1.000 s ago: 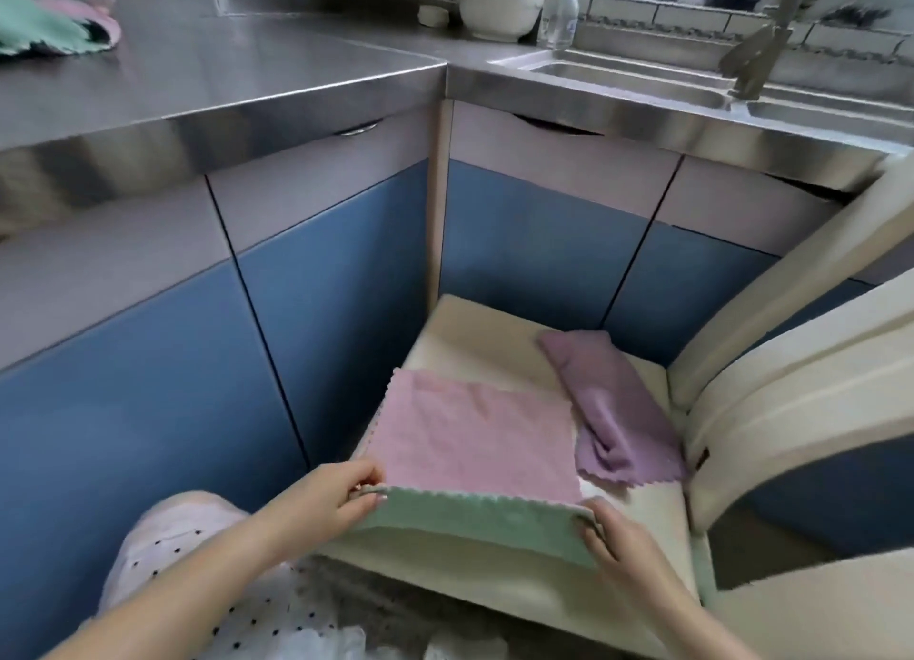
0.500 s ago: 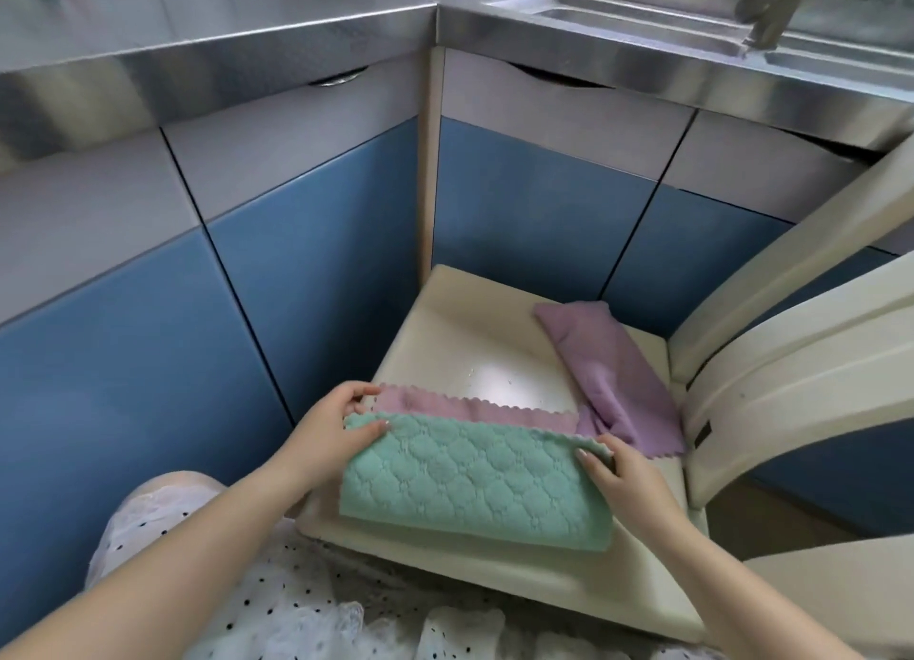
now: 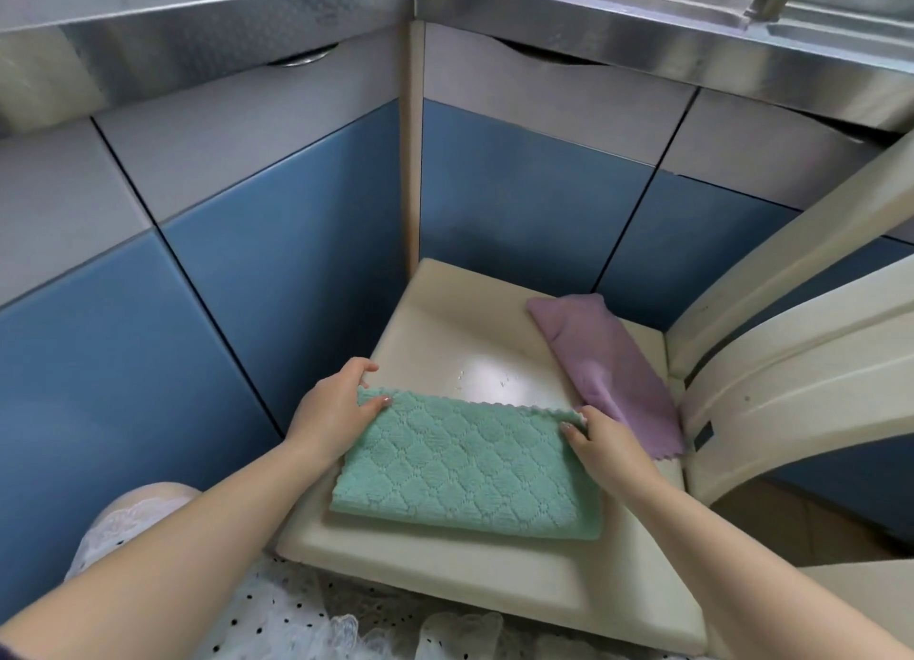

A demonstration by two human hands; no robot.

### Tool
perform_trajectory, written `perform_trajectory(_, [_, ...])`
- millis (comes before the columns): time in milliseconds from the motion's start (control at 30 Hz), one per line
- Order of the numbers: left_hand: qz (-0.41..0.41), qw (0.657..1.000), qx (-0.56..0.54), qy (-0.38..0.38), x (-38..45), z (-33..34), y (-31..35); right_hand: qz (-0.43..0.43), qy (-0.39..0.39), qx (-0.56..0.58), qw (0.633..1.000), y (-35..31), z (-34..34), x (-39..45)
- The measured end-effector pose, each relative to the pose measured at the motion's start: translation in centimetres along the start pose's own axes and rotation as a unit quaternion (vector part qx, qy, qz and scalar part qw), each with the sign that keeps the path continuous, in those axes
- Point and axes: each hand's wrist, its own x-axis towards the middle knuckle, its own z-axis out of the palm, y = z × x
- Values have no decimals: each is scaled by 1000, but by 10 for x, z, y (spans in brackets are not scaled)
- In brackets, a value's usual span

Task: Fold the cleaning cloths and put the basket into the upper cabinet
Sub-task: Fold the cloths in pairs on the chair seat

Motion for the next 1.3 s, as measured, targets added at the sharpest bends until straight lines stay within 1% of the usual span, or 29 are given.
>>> perform_trajectory(233, [-11, 1000, 3, -8, 9, 5, -3, 24, -16, -55, 998, -4, -1, 11])
perform_trajectory(300, [-3, 1000, 11, 12, 8, 2, -3, 31, -18, -82, 996, -3, -6, 9])
perform_trajectory(367, [24, 997, 59, 46, 3, 1, -3, 19, -6, -127, 992, -2, -12, 4])
perform_trajectory(433, [73, 989, 106, 71, -9, 4, 1, -19, 45, -148, 988, -5, -11, -5])
perform_trajectory(500, [146, 979, 122, 77, -25, 16, 11, -93, 101, -120, 983, -15, 0, -16])
perform_trajectory(533, [181, 972, 133, 68, -34, 24, 18, -140, 112, -112, 977, -22, 9, -21])
perform_trajectory(600, [222, 961, 164, 15, -49, 44, 33, -215, 124, -127, 960, -38, 33, -28])
perform_trajectory(633, [223, 958, 180, -14, -54, 53, 39, -227, 102, -139, 959, -46, 43, -32])
perform_trajectory(700, [208, 955, 206, -56, -62, 68, 45, -214, 41, -155, 964, -58, 61, -37])
perform_trajectory(800, [167, 954, 237, -73, -65, 74, 44, -185, 11, -180, 966, -53, 76, -37])
perform_trajectory(867, [162, 948, 261, -80, -63, 72, 40, -169, 6, -197, 966, -45, 77, -36])
perform_trajectory(967, [137, 952, 262, -85, -60, 64, 30, -168, -9, -207, 964, -33, 72, -35])
perform_trajectory(1067, [119, 953, 266, -78, -58, 57, 16, -149, 4, -209, 967, -16, 61, -37])
perform_trajectory(1167, [112, 953, 268, -83, -57, 51, 12, -134, -2, -212, 968, -3, 53, -41])
perform_trajectory(1267, [101, 953, 268, -96, -56, 48, 18, -125, -15, -237, 963, -4, 47, -40])
perform_trajectory(1300, [114, 951, 271, -98, -59, 47, 21, -124, -10, -235, 964, -8, 45, -37])
